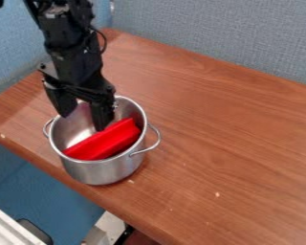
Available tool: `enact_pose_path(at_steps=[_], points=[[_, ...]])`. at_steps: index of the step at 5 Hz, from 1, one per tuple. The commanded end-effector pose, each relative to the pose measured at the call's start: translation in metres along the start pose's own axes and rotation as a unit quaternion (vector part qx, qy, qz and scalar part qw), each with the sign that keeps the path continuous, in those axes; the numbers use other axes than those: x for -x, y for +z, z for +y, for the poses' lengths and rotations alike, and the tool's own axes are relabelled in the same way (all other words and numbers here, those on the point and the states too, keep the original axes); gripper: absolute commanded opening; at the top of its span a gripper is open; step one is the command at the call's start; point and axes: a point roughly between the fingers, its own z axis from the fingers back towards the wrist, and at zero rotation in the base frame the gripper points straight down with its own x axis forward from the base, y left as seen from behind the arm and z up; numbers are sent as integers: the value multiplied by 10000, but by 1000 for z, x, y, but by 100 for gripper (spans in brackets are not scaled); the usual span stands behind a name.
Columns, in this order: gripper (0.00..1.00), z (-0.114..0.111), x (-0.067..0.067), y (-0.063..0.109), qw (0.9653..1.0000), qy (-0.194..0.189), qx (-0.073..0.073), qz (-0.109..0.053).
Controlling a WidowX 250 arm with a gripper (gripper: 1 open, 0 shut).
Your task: Move the red object from the metal pot to the table
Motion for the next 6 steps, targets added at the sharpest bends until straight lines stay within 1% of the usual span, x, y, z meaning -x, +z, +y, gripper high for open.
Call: enact_pose_path(at_steps=[1, 6], points=[[100, 4, 0, 3, 9999, 129, -10, -30], [100, 5, -1, 3, 9996, 285, -18, 42]])
